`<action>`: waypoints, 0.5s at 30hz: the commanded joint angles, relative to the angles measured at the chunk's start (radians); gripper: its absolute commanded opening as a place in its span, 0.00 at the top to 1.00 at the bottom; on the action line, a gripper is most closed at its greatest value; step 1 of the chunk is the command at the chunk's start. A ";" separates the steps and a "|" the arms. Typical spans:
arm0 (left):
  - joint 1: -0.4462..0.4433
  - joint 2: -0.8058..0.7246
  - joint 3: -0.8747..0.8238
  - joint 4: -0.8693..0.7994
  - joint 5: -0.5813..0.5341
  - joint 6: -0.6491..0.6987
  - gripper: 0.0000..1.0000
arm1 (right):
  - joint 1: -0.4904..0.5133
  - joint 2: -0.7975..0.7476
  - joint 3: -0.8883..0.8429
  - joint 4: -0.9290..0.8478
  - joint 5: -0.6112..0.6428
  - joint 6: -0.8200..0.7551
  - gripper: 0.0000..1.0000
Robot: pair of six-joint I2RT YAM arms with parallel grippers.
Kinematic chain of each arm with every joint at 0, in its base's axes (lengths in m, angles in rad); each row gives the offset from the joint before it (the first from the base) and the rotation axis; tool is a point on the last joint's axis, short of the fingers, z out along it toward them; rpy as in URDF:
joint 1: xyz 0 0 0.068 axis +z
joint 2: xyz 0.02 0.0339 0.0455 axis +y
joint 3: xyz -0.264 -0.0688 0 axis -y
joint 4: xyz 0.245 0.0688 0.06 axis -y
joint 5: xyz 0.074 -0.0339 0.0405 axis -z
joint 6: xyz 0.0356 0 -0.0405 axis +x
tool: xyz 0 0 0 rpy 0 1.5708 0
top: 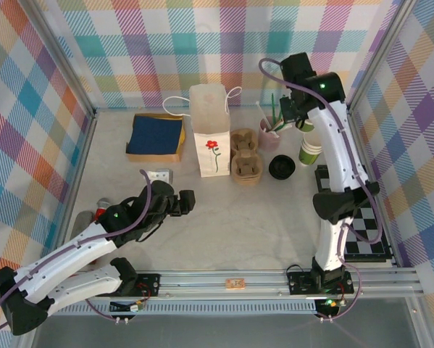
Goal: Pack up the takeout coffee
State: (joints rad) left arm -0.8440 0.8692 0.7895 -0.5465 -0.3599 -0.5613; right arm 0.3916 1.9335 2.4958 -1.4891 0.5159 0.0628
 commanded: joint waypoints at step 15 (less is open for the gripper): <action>0.005 -0.049 -0.151 0.175 0.096 -0.229 0.16 | 0.385 -0.244 -0.455 -0.045 -0.124 0.161 1.00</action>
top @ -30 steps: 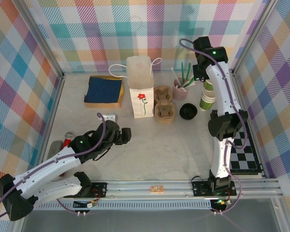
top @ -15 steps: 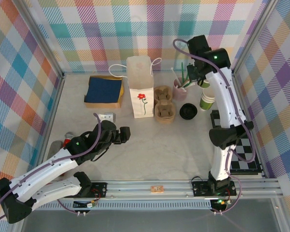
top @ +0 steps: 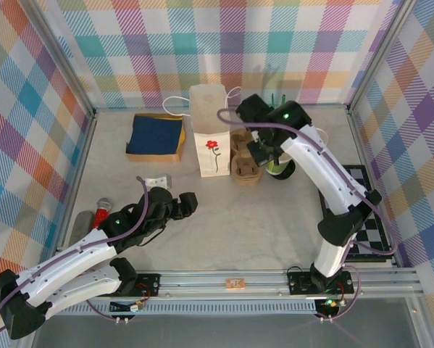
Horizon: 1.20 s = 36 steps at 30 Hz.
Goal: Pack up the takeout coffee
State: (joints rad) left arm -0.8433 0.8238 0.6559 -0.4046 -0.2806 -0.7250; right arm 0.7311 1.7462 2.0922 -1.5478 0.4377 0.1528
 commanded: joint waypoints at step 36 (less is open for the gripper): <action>0.156 -0.036 -0.095 -0.063 0.044 -0.097 0.19 | 0.301 0.079 -0.514 0.386 -0.091 0.335 0.96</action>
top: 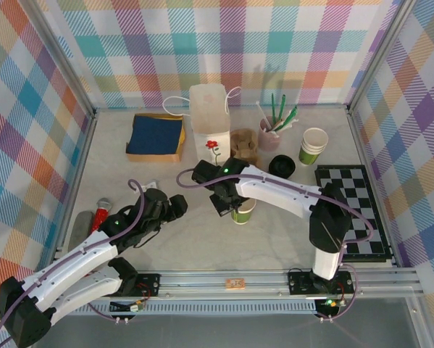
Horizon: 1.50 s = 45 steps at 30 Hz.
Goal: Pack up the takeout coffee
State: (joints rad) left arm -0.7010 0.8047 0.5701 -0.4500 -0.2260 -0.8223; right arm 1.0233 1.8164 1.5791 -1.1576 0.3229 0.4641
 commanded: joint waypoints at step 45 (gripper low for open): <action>0.015 -0.015 0.154 -0.115 -0.029 0.152 0.13 | -0.026 -0.221 0.125 -0.109 0.161 -0.005 0.12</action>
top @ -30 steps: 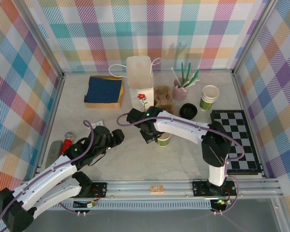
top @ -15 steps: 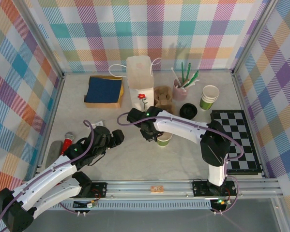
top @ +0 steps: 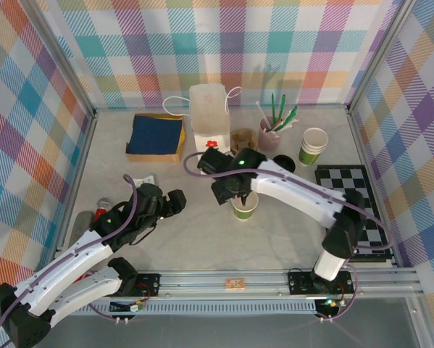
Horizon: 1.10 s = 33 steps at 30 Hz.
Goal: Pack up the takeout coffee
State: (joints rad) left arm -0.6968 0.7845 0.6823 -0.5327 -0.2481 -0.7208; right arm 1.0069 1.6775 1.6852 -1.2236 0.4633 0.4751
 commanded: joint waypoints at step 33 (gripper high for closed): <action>-0.069 0.017 -0.024 -0.025 -0.008 0.116 0.14 | -0.654 -0.119 -0.320 0.269 -0.261 -0.521 0.28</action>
State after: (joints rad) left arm -0.7570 0.8219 0.6758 -0.5484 -0.2394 -0.6056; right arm 0.3481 1.5078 1.3174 -0.9581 0.2146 0.0109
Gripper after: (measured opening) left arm 0.864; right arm 0.733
